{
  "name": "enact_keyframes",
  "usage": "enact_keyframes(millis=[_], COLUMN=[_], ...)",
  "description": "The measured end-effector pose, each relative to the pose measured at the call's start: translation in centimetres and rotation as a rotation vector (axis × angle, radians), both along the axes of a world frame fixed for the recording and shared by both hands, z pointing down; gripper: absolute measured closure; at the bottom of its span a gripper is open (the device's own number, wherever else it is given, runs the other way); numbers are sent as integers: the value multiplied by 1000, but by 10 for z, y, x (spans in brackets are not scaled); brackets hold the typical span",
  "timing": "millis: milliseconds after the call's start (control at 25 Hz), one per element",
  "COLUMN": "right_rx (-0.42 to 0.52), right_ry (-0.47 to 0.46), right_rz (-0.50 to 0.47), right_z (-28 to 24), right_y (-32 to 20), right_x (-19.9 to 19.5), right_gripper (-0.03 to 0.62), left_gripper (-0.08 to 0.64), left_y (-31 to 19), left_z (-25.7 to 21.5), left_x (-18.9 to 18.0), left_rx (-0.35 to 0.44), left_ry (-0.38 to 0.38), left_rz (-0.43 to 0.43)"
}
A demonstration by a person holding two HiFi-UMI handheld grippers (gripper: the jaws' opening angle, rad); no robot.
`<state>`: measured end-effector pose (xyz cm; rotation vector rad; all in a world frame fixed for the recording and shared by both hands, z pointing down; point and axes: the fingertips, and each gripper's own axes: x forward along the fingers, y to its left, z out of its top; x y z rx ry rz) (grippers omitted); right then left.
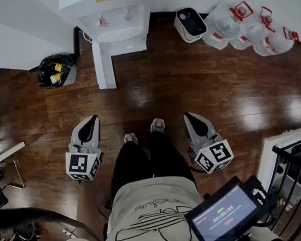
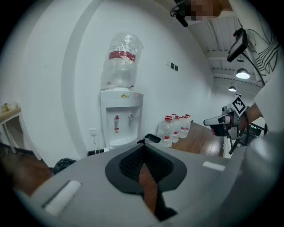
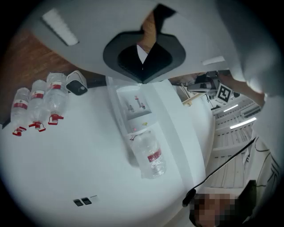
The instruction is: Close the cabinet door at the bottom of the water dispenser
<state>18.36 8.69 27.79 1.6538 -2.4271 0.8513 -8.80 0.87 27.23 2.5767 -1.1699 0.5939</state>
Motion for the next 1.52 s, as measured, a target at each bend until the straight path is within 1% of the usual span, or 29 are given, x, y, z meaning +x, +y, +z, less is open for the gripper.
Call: enact_keyframes(millis=[80,160,280,360,480,600,680,760,840,880,920,1000,1040,1200,1280,1400,1440,1480,1520], right_rx=[-3,21,66,68,48,17,1,2,34,55,74,111,130,175,180,181,178,175,174], right_ry=[-2,6,31,49,80,111,137,159,178,182,188,216,228,233,245,247,241,232,220], right_rz=[29,64,112,132,155,151,141,152,189,208,217,205,199,244,264,273,271,270,268], right_z=[21,46,93,130,184,222,234,243,257,266,278,301,312,360,382,409,416,421,424], right_y=[2,-5,-18,-20,-19,-21,-22,-23,-32,-43,-54,-73,-81,-91,-91,-93,-94,-95,-95], right_x=[-6,-9,-9,-7,-2,5,7,11,22,30,36,44,48,69,75,72,69,66,62], right_gripper=[588,588,588,588,588,588,588,588,588,588,588,588,588,588,588,588,588,588,588], left_gripper=[540,540,540,540,540,540,540,540,540,540,540,540,540,540,540,541,442,342,311], left_y=[-7,-19,-34,-39,-48,-54,-55,-55,-59,-66,-74,-88,-92,-95,-93,-95,-94,-95,-98], left_z=[9,23,58,89,140,177,198,216,241,253,262,273,278,299,305,310,318,329,340], left_x=[-2,-4,-3,-2,-4,-14,-24,-35,-45,-47,-47,-46,-45,-43,-51,-67,-70,-70,-69], left_rx=[32,88,189,226,222,197,188,172,142,134,140,175,190,215,232,285,277,252,222], left_ry=[68,120,177,192,164,149,84,22,-15,-16,-1,30,23,-88,-150,-237,-256,-252,-227], left_rz=[-24,-43,-51,-41,-21,-32,-21,-9,-12,-25,-44,-75,-81,-90,-119,-163,-165,-167,-173])
